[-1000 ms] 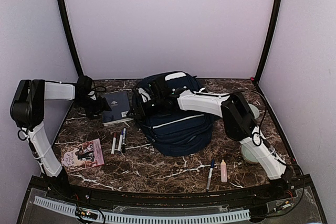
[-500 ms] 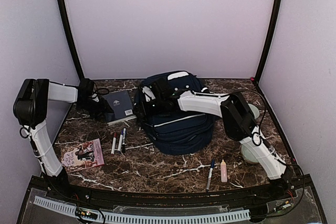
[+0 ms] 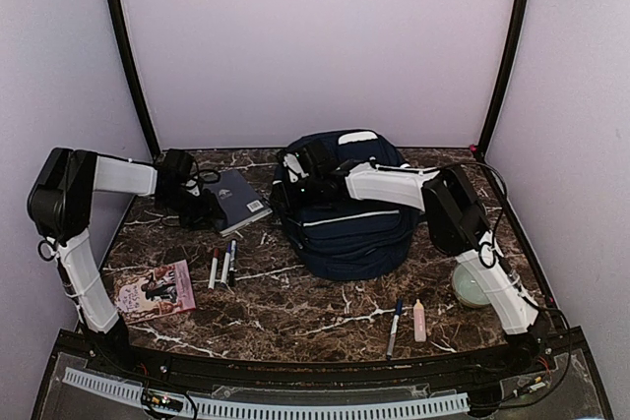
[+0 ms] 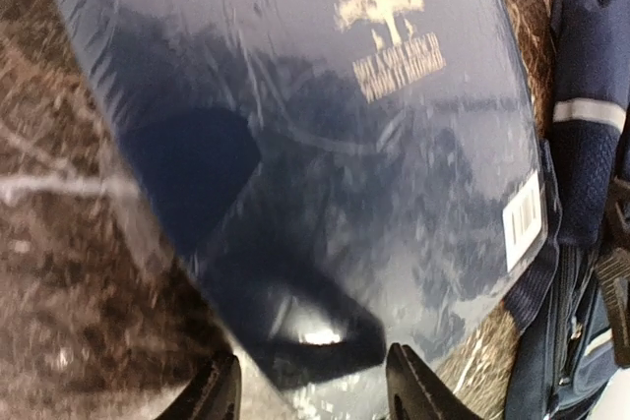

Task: Pack the student bag
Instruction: Move the student bag to the center of the board, then move the pen to the center of the board.

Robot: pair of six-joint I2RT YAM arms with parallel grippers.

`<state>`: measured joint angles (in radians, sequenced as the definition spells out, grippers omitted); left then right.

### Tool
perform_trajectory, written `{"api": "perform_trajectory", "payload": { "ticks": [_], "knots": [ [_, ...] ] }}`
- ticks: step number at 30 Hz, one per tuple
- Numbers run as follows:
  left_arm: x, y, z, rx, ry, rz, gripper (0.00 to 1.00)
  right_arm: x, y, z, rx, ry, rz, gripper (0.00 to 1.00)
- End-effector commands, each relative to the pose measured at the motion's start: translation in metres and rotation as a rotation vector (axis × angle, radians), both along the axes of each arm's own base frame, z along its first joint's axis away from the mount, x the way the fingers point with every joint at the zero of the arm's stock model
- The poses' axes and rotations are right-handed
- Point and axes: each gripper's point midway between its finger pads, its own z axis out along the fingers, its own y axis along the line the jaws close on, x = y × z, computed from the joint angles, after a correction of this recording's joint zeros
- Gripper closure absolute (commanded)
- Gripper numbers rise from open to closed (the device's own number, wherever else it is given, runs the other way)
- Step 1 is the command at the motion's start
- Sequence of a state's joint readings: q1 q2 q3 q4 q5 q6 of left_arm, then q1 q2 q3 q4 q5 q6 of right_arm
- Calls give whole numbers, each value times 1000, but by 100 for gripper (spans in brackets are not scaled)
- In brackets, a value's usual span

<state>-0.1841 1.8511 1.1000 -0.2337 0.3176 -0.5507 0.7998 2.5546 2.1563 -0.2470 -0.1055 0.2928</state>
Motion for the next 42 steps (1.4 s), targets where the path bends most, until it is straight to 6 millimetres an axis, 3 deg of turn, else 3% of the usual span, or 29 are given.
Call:
{"api": "perform_trajectory", "payload": {
  "ticks": [1, 6, 9, 13, 17, 27, 32, 42],
  "knots": [
    [-24, 3, 31, 67, -36, -9, 45, -9, -20, 15, -18, 41, 52, 37],
    [-45, -38, 62, 34, -93, -100, 46, -29, -19, 50, 45, 29, 137, 38],
    [-59, -62, 62, 19, -89, -144, 60, -40, -19, 64, 84, 39, 189, 38],
    [-72, -86, 53, 37, -69, -186, 86, -45, -25, 74, 68, 56, 204, 40],
    [-80, -97, 35, 29, -37, -197, 99, -45, -35, 80, 44, 53, 202, 40],
    [-88, -94, -12, 58, 43, -198, 100, -47, -37, 73, 48, 79, 200, 41],
    [-88, -77, -19, 146, 57, -165, 100, -44, -32, 70, 61, 88, 204, 41],
    [-107, -39, -19, 268, 101, -118, 100, -45, -32, 68, 61, 106, 199, 41]
  ]
}}
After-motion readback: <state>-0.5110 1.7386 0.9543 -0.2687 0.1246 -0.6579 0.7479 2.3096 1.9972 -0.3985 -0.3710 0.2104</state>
